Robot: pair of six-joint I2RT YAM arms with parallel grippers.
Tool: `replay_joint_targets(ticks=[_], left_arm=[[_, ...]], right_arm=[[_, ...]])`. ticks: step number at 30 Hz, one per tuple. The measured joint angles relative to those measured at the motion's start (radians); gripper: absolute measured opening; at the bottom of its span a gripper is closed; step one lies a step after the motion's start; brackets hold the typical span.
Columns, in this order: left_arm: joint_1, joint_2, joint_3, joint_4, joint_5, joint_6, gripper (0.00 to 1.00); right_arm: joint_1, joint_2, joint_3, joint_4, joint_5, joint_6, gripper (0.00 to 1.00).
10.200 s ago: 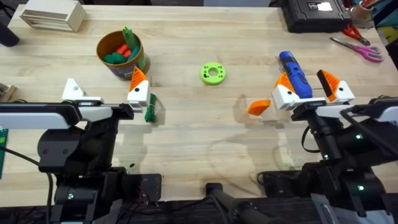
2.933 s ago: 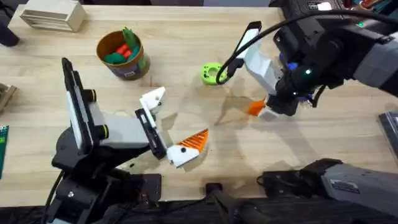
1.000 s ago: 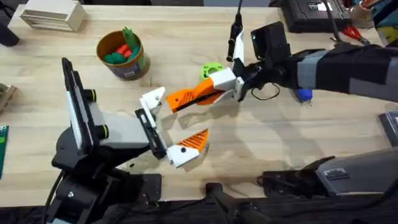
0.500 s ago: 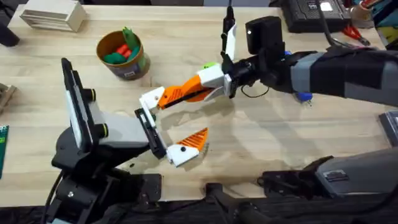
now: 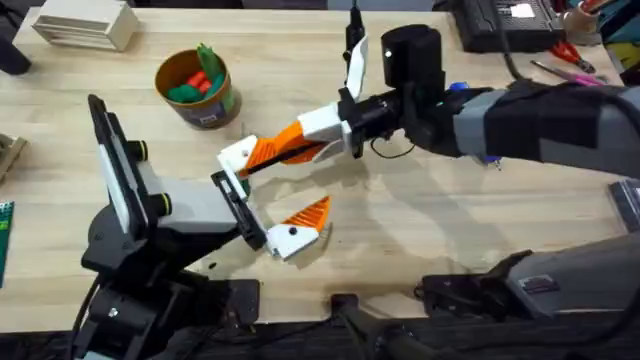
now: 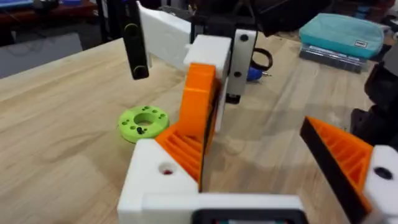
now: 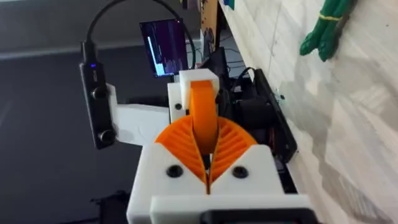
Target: Pick up the gripper from the table and insert it into the empty holder that is missing its gripper. Then pick up a screw, insert it into the mounting hole, and use the screwdriver to tighten it. Finally, clean up the table by picking up the vegetable and placing it into the bucket.
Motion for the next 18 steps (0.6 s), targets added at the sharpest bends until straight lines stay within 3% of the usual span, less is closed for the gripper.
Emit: replay_joint_targets(ticks=[18], left_arm=[[0.004,0.001,0.000,0.000,-0.020,-0.027,0.987]], right_arm=[[0.020,0.068,0.037,0.079,0.012,0.059,0.013]])
